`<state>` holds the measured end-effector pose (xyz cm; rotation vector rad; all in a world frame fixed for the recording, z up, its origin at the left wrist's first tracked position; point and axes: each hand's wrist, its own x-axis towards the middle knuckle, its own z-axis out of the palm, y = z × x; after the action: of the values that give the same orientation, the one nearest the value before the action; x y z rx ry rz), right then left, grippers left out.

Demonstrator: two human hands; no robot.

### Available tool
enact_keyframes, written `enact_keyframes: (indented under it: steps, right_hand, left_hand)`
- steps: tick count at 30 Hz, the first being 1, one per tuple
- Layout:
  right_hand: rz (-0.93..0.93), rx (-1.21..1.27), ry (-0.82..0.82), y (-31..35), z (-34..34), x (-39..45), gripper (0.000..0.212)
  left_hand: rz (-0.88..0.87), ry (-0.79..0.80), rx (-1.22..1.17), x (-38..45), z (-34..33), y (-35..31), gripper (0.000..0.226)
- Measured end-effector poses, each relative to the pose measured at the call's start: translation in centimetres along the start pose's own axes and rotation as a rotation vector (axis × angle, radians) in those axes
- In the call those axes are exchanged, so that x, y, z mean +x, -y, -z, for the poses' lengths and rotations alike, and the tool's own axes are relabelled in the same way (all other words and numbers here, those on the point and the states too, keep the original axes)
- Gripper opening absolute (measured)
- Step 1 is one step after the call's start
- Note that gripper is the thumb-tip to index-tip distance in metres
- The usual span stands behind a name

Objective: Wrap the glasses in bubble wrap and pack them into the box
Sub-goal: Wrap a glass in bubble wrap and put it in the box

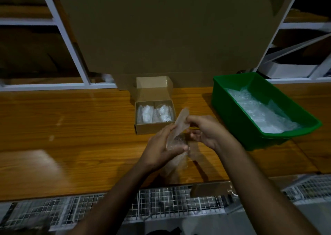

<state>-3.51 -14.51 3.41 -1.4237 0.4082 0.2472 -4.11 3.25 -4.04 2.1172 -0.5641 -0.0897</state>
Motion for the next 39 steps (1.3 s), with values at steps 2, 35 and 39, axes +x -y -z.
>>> enact_keyframes:
  steps: [2,35,39]
  right_hand:
    - [-0.014,0.140,0.036,0.1,-0.1,0.2,0.012]
    - [0.539,-0.323,0.169,-5.5,3.7,2.9,0.021]
    - [0.577,-0.257,0.252,-4.4,4.1,2.1,0.027]
  left_hand:
    - [0.042,-0.051,-0.246,0.3,0.0,-0.7,0.050]
    - [0.278,-0.217,-0.660,0.4,4.2,2.9,0.037]
    - [0.205,-0.281,-0.662,0.5,4.6,1.7,0.019]
